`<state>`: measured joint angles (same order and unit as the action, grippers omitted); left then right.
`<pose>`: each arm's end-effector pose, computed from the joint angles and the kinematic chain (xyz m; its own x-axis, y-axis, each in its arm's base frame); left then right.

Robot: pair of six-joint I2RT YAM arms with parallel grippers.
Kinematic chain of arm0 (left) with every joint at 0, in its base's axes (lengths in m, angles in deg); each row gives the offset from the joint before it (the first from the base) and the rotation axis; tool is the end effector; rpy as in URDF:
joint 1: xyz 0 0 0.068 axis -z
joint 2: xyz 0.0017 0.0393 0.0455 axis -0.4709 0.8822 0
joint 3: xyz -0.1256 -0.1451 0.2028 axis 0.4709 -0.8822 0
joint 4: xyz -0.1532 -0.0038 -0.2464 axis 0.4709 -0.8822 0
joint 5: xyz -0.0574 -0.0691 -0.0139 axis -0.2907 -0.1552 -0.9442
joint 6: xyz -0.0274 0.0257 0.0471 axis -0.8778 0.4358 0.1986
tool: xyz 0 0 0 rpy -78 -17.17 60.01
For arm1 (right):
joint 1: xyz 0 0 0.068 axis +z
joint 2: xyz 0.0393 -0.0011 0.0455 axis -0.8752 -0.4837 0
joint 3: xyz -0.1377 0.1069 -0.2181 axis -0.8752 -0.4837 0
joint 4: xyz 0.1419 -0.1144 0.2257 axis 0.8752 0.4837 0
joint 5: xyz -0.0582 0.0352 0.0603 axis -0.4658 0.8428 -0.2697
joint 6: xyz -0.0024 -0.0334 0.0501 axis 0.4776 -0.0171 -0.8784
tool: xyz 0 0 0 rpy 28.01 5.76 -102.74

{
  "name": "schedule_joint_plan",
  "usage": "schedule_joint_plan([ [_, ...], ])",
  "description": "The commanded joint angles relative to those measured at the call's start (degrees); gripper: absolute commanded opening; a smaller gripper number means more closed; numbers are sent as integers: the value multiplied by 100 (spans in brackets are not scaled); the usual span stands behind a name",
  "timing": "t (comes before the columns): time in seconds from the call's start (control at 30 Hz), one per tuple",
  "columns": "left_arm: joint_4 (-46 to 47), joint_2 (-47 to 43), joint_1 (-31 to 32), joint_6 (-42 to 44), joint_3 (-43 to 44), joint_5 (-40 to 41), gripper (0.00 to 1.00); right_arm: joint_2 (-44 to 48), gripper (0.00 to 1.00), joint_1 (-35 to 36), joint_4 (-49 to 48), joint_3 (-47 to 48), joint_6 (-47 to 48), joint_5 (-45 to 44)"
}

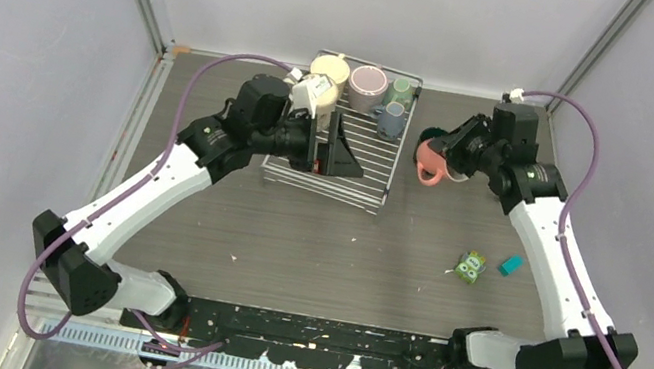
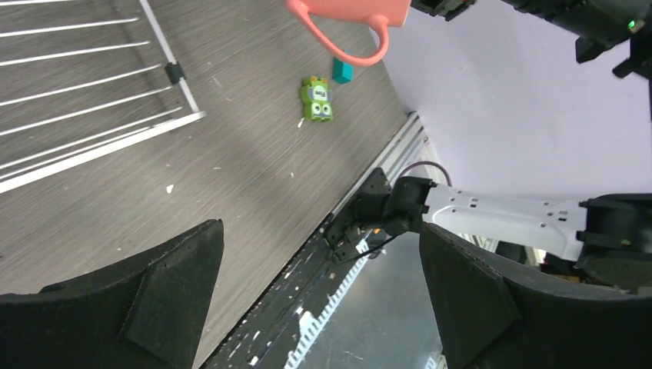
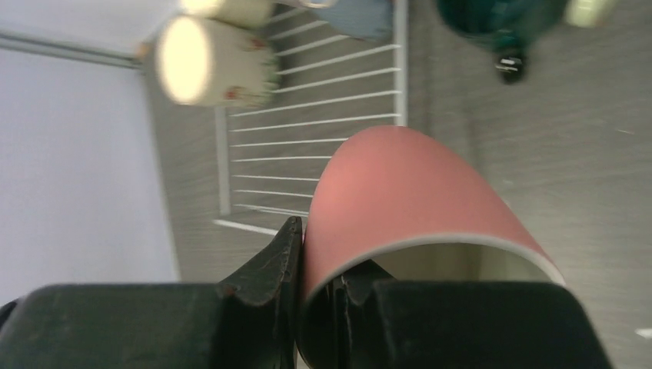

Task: Unload the cups from the dish rack
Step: Place the cup at the corner of the board.

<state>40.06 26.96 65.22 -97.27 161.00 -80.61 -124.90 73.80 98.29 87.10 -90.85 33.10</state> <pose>0.2484 -0.2142 0.4002 -0.8214 -0.0975 -0.5620 0.4435 0.5105 -0.7367 0.2971 0.0742 0.3847 -0.5966 0.5735 -0.5614 0.0969 0.7459 0.6590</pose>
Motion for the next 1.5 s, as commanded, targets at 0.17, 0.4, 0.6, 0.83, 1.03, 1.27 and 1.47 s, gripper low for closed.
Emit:
schedule_joint_plan([
  [0.17, -594, -367, 22, 747, 116, 174, 100, -1009, 1, -319, 1533, 954, 1446, -1230],
  [0.4, -678, -442, 22, 915, 80, 72, 100, -1827, 1, -890, 1610, 1172, 1881, -1147],
  [0.6, -749, -432, 18, 1041, 141, 33, 100, -2527, 1, -1194, 1493, 1472, 2159, -1140],
  [0.83, -832, -404, 19, 1138, 182, 17, 100, -3380, 1, -1427, 1658, 2236, 2317, -1269],
  [1.03, -897, -407, 14, 1194, 224, 43, 100, -3901, 1, -1506, 1840, 2707, 2346, -1463],
  [1.27, -902, -355, 21, 1204, 256, 28, 100, -4345, 1, -1519, 1939, 3090, 2363, -1635],
  [1.47, -899, -304, 15, 1206, 267, 17, 100, -4540, 1, -1572, 1941, 3178, 2364, -1749],
])
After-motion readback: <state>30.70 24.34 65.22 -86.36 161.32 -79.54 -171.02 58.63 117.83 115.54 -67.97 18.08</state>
